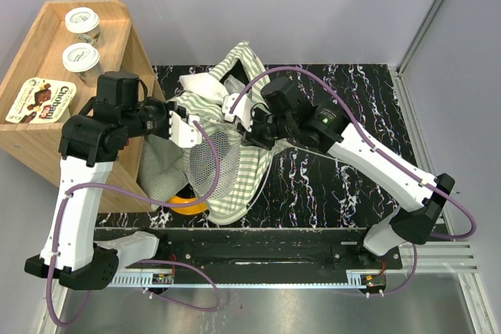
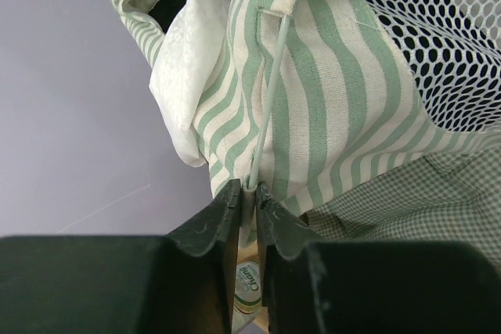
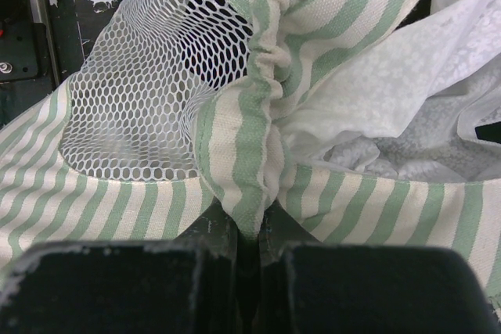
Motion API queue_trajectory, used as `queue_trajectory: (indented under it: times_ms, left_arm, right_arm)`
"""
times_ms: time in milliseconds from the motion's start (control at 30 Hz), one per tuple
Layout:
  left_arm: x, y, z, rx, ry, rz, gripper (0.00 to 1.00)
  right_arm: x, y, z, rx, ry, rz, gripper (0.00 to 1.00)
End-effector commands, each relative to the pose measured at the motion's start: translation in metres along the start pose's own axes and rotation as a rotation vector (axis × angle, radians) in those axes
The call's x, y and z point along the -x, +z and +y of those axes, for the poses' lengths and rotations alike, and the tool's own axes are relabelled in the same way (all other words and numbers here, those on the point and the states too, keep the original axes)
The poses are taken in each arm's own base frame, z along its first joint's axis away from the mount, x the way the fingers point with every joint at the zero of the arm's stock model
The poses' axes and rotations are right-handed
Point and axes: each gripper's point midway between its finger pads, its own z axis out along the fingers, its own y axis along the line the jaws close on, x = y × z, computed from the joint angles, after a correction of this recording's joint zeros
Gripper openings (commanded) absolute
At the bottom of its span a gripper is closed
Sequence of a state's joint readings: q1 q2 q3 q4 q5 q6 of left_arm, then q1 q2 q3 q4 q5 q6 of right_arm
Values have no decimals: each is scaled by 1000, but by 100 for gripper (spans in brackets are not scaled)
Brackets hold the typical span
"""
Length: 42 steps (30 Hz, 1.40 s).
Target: Set up the pet tent
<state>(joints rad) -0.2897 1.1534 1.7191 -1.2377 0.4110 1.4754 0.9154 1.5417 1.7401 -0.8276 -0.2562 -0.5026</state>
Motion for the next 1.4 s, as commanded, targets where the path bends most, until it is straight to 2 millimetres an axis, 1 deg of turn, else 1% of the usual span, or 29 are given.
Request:
queue_trajectory:
  times_ms: [0,100,333,600,633,667,733,800,900,1033,1167,1267,1333,1367]
  left_arm:
    - [4,-5,8,33,15,-12,17]
    - [5,-8,10,44,16,-10,20]
    - [5,-13,21,95,-15,3,21]
    - [5,-13,19,93,-26,1,27]
    - [5,-13,19,93,-26,1,26]
    - [5,-13,20,94,-27,-1,23]
    - [6,-14,20,97,-35,-4,10]
    - [9,-17,21,106,-42,-11,0]
    - [13,-20,21,106,-50,-27,0]
    - [26,-14,3,21,-12,-110,0]
    - [42,-3,-1,-16,-25,-202,0]
    - [47,7,-6,-43,-33,-212,2]
    - [53,13,-12,-72,-41,-237,2]
    - [57,13,-14,-78,-44,-256,2]
  right_arm:
    - [30,-21,-6,-28,-37,-111,0]
    - [30,-22,-6,-28,-37,-111,0]
    - [29,-21,-6,-27,-38,-109,0]
    - [29,-22,-6,-27,-35,-107,0]
    - [29,-22,-5,-24,-33,-108,0]
    - [29,-23,-6,-27,-33,-107,0]
    - [28,-22,-5,-24,-32,-103,0]
    - [28,-22,-6,-27,-30,-104,0]
    - [25,-20,-7,-29,-29,-95,0]
    - [29,-13,-13,-34,-20,-81,0]
    - [53,-5,-9,5,-50,-125,0]
    - [63,3,-6,29,-72,-138,0]
    - [69,8,-2,54,-80,-150,0]
    - [69,13,-2,61,-79,-147,0]
